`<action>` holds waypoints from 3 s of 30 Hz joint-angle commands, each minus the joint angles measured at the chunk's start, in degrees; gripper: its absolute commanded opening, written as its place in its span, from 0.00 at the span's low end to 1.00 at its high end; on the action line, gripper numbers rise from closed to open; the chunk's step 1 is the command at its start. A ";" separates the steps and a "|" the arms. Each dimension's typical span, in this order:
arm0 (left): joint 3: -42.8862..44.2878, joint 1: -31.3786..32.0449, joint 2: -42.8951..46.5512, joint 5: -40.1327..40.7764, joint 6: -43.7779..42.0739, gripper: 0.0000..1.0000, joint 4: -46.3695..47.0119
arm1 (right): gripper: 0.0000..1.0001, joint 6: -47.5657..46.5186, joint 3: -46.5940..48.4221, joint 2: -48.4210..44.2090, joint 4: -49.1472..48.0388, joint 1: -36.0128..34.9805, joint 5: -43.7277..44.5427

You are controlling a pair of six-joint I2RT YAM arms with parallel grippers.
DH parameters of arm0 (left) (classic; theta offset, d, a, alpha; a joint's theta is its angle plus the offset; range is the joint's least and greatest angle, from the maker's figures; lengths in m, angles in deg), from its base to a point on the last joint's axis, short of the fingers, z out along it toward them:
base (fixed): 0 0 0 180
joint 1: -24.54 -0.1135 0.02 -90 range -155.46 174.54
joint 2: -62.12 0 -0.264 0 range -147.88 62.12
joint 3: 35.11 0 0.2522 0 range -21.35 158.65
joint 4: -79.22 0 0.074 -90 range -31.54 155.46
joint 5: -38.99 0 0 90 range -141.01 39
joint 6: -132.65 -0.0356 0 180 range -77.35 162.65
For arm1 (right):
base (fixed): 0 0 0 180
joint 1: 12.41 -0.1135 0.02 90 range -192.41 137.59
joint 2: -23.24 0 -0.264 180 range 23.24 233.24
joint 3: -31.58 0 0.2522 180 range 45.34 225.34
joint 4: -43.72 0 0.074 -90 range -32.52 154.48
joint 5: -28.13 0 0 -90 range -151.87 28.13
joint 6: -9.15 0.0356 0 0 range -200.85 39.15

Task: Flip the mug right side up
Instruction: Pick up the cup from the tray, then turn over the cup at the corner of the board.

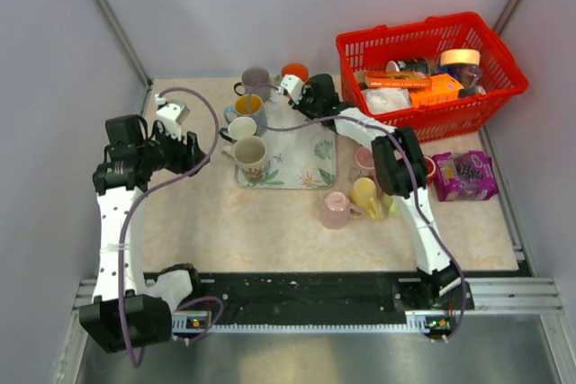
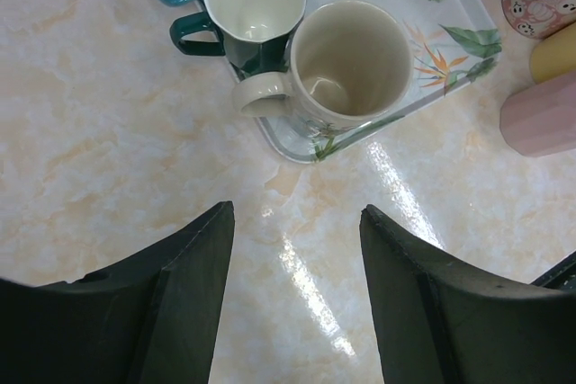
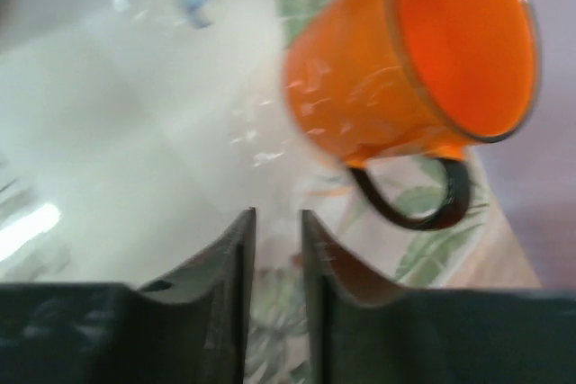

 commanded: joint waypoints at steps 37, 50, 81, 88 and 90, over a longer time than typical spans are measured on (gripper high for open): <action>-3.93 -1.39 11.33 3.72 13.95 0.99 -6.69 | 0.83 -20.02 -62.23 -71.58 42.47 -2.92 -29.39; -3.93 -3.41 17.40 -2.34 16.77 0.99 -3.96 | 0.63 -1.94 -61.27 -63.84 26.40 -18.31 -23.77; -5.25 -5.70 19.42 -18.07 15.01 0.91 -0.71 | 0.48 5.29 -75.24 -60.67 8.98 -19.02 -14.28; -6.75 -5.61 22.94 -20.10 11.77 0.92 6.75 | 0.00 7.13 -69.73 -63.21 15.99 -17.88 -15.58; -5.35 -5.52 22.85 -19.57 7.39 0.93 7.03 | 0.00 7.92 -64.80 -64.62 20.39 -17.09 -18.74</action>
